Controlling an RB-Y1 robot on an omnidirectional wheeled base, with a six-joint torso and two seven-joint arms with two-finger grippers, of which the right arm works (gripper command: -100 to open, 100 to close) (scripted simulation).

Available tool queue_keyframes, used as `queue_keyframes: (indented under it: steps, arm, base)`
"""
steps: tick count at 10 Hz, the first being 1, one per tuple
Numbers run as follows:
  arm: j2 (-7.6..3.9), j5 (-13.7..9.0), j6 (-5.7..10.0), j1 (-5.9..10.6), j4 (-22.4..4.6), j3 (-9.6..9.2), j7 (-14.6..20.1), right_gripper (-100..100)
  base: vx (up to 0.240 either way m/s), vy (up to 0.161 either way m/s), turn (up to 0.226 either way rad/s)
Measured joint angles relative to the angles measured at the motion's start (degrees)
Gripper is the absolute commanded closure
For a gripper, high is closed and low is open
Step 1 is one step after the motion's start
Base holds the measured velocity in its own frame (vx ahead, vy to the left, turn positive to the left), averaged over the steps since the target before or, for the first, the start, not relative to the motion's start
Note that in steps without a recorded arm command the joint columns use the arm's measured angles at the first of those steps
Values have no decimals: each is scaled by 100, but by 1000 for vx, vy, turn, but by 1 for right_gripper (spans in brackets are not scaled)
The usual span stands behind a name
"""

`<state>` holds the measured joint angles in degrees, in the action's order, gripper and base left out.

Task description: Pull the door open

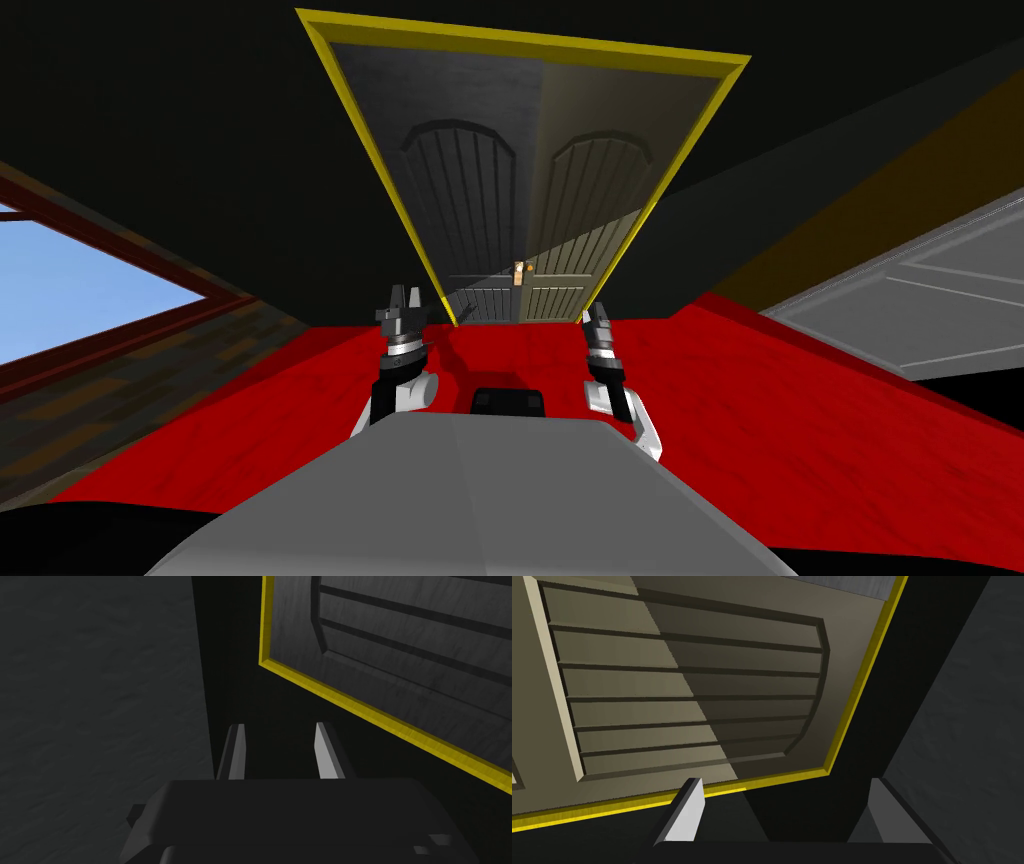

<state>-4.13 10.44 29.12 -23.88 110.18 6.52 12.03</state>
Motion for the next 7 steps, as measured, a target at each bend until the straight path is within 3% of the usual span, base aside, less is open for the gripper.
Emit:
queue_keyframes:
  steps: [6, 7]
  arm:
    - [-102, 327, -350, 348, -728, 159, 395, -100]
    - [-65, 391, -396, 398, -858, 165, 439, -100]
  base:
    - [167, 13, 91]
    - [150, -7, 78]
